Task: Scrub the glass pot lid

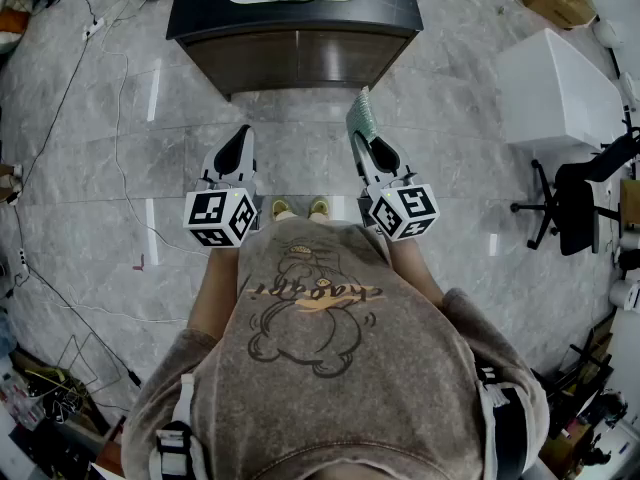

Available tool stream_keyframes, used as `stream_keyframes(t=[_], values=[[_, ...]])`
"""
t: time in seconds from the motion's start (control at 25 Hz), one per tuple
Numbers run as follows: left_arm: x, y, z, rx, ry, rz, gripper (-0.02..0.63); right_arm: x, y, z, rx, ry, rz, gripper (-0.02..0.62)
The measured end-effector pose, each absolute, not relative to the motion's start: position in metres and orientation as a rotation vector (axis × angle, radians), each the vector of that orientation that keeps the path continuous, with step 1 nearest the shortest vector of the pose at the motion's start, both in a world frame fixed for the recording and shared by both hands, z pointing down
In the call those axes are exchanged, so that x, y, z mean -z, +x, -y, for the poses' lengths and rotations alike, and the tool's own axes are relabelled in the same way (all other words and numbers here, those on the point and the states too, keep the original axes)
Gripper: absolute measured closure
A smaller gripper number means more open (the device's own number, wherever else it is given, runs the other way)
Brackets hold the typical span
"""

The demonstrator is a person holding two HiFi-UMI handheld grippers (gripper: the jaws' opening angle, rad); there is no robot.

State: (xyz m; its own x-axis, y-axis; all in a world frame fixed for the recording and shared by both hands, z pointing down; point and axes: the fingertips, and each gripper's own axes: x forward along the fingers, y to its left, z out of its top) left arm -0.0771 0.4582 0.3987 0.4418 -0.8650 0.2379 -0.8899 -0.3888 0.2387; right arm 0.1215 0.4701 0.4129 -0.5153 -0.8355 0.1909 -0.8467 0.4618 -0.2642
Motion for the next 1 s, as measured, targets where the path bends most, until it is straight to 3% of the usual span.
stream_keyframes(t=[1.0], values=[[-0.413,-0.112,-0.398,-0.091,2.443,1.402,0.597,-0.428,0.105,-0.427,-0.502,1.680,2.573,0.511]])
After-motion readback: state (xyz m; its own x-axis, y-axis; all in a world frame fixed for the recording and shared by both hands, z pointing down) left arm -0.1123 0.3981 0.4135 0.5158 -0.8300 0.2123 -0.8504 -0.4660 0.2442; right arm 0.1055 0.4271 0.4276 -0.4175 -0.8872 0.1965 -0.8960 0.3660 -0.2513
